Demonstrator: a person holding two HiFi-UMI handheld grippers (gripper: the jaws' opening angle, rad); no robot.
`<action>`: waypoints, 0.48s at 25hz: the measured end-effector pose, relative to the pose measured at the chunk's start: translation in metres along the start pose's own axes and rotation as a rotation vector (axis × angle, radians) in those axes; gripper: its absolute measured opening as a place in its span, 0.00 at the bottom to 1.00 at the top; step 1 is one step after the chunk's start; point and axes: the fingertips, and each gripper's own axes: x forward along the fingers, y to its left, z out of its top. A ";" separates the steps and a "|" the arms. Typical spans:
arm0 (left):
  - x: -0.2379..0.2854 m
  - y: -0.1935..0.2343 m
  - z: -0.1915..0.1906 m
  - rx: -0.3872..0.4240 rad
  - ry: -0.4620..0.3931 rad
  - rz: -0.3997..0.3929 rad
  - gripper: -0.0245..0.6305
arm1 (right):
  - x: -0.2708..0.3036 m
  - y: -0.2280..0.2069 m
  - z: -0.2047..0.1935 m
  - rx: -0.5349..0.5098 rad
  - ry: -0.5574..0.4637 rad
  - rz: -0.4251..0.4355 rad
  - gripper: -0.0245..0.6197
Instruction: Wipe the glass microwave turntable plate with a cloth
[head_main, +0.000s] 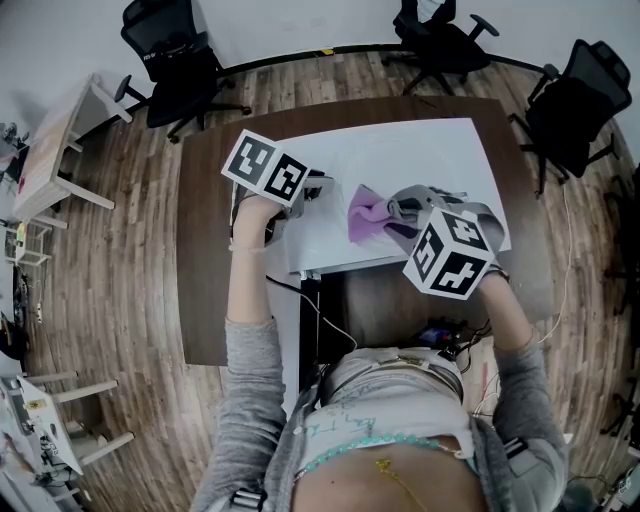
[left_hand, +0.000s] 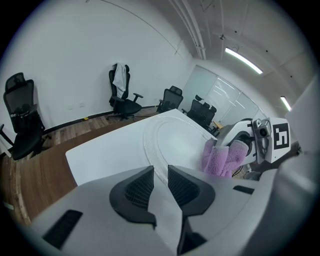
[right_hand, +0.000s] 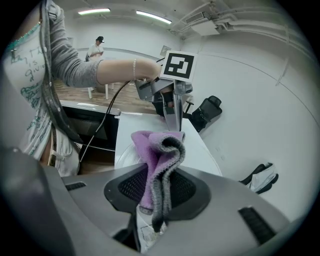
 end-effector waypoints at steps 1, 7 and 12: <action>0.000 -0.001 0.000 0.000 0.000 0.000 0.19 | 0.002 -0.001 0.003 -0.013 -0.001 0.003 0.21; 0.005 -0.003 -0.001 0.002 -0.001 0.000 0.19 | 0.019 -0.009 0.016 -0.059 -0.003 0.012 0.21; 0.002 -0.002 0.001 0.007 -0.002 0.001 0.19 | 0.028 -0.023 0.026 -0.058 -0.009 0.010 0.21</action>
